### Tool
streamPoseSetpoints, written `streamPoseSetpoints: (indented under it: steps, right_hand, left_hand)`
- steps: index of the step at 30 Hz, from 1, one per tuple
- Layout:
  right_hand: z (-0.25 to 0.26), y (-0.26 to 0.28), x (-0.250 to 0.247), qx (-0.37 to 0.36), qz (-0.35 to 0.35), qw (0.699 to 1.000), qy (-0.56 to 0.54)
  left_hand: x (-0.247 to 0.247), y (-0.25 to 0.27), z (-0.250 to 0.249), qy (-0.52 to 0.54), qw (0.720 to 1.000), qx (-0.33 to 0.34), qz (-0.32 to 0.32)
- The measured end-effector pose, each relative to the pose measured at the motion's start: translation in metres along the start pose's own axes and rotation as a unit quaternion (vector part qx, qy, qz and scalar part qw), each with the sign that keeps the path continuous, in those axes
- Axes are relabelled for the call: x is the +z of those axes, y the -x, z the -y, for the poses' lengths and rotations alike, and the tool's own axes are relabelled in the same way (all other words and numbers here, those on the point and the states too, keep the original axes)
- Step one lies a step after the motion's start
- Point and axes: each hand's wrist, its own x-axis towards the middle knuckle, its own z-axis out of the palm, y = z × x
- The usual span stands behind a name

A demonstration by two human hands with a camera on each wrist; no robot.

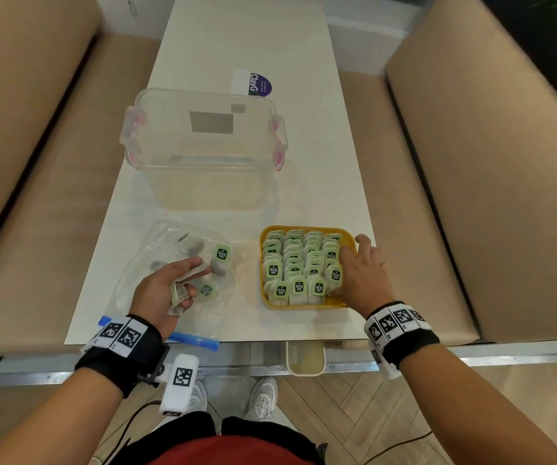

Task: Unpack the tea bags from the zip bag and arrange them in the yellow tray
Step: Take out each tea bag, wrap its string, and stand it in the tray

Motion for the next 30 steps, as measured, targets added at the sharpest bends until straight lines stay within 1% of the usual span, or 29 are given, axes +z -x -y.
streamPoseSetpoints:
  steps: [6,13,17,20,22,24,25,27,28,30]
  right_hand:
    - [0.000,-0.004,0.001,-0.001,0.008,0.999,-0.047]
    - [0.000,-0.008,0.006,0.006,-0.014,0.999,-0.036]
    - [-0.004,-0.004,0.000,0.009,-0.020,0.998,-0.062]
    - [0.001,-0.002,-0.015,0.007,-0.070,0.992,-0.109]
    - [0.016,-0.003,-0.026,-0.028,-0.117,0.980,-0.159]
    - [0.045,-0.006,-0.037,-0.096,-0.144,0.962,-0.210]
    - [0.064,-0.007,-0.043,-0.130,-0.134,0.954,-0.234]
    - [0.105,-0.009,-0.051,-0.180,-0.091,0.945,-0.257]
    - [0.125,-0.012,-0.051,-0.198,-0.072,0.945,-0.249]
    - [0.160,-0.016,-0.048,-0.214,-0.042,0.955,-0.199]
  left_hand:
    - [0.001,0.001,-0.001,-0.004,1.000,0.003,0.000]
    - [0.003,0.004,-0.002,-0.005,1.000,-0.005,-0.001]
    - [0.004,0.007,-0.004,0.000,1.000,-0.013,0.028]
    - [0.005,0.010,-0.006,-0.015,0.998,-0.004,0.058]
    - [0.006,0.010,-0.005,-0.036,0.997,0.007,0.067]
    - [0.005,0.009,-0.003,-0.044,0.997,0.016,0.065]
    - [0.004,0.008,-0.002,-0.046,0.997,0.018,0.058]
    - [0.001,0.005,0.001,-0.047,0.998,0.023,0.039]
    - [-0.001,0.005,0.003,-0.048,0.998,0.026,0.031]
    - [-0.005,0.005,0.007,-0.048,0.998,0.035,0.016]
